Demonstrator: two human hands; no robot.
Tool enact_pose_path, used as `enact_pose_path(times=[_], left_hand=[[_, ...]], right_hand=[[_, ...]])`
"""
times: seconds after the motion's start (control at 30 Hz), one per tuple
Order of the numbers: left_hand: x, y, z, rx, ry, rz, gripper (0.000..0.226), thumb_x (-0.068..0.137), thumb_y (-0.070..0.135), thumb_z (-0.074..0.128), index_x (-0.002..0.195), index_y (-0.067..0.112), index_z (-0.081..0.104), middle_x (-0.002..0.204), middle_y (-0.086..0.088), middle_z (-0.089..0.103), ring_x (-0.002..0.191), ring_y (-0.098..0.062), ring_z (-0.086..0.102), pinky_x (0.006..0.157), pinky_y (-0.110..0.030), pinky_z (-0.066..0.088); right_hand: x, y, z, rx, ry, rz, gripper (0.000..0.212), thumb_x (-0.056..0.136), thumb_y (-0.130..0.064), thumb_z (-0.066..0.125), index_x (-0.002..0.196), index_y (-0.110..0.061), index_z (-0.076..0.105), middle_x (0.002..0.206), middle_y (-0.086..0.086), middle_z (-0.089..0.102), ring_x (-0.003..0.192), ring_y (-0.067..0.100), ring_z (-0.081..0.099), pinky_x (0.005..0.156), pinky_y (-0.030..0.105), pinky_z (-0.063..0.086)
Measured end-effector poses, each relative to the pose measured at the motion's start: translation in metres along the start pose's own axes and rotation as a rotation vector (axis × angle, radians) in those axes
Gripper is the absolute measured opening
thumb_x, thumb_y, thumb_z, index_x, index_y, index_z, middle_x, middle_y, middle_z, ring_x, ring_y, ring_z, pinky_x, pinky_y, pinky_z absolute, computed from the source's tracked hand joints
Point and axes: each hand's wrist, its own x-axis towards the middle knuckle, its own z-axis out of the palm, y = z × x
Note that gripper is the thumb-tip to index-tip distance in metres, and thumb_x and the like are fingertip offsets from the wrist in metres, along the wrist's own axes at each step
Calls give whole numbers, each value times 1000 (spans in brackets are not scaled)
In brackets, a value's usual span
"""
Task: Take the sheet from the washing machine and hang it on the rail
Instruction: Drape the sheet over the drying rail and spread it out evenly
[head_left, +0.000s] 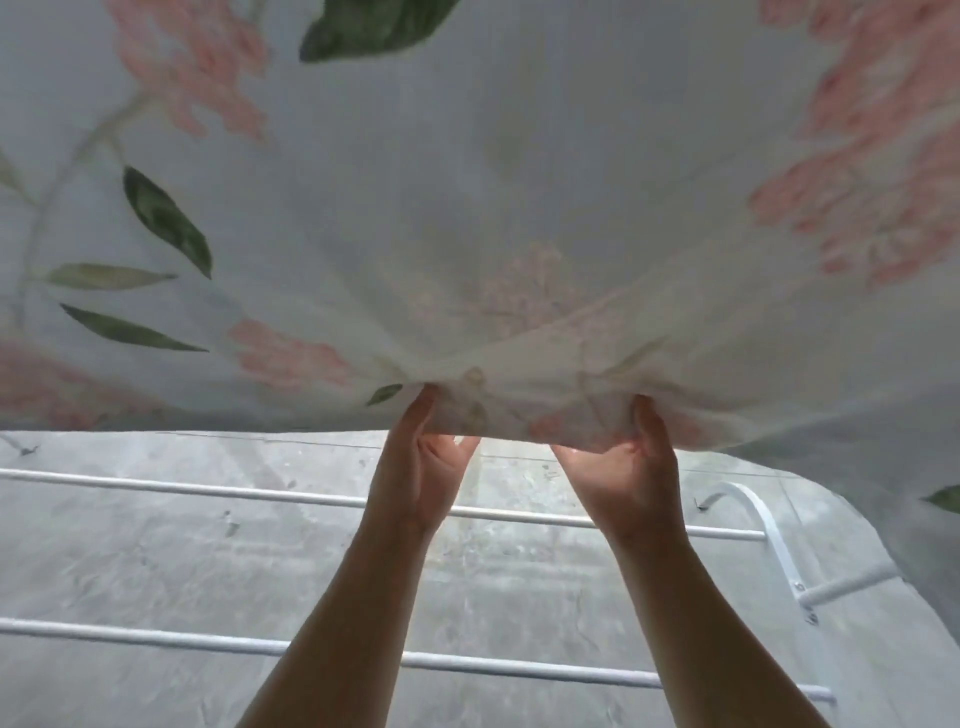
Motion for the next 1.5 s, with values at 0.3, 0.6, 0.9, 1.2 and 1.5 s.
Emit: enact_pose_path(times=[0.3, 0.6, 0.9, 1.2, 1.5], left_hand=[[21, -5, -1, 36, 111, 219, 41, 78, 9, 56, 118, 18, 57, 113, 1, 68, 104, -14, 64, 85, -33, 55], [12, -17, -19, 274, 153, 152, 42, 73, 27, 72, 113, 26, 59, 115, 7, 67, 105, -10, 64, 94, -40, 45], [-12, -97, 29, 222, -136, -111, 56, 77, 23, 70, 128, 23, 48, 129, 1, 59, 121, -17, 54, 98, -46, 43], [-9, -140, 53, 114, 46, -57, 58, 73, 26, 65, 129, 23, 49, 125, 6, 61, 110, -8, 61, 92, -42, 45], [-22, -168, 71, 194, -99, -129, 95, 44, 33, 92, 129, 26, 48, 127, 7, 60, 115, -13, 59, 94, -45, 42]], right_hand=[[26, 0, -4, 255, -125, -141, 50, 63, -18, 84, 111, -17, 70, 131, 3, 59, 129, 20, 48, 112, 50, 27], [12, 15, -28, 185, 101, -165, 82, 29, -28, 97, 104, -26, 62, 107, -7, 70, 100, 11, 67, 81, 37, 42], [-31, -36, -65, 247, 149, -208, 77, 44, -38, 91, 115, -25, 64, 129, -1, 60, 121, 20, 49, 94, 44, 35], [-54, -86, -98, 223, 449, -346, 22, 90, -25, 52, 111, -25, 56, 102, -9, 69, 104, 12, 55, 96, 38, 34], [-99, -85, -124, 187, 326, -275, 57, 63, -36, 78, 114, -23, 54, 131, 5, 49, 120, 23, 48, 97, 42, 39]])
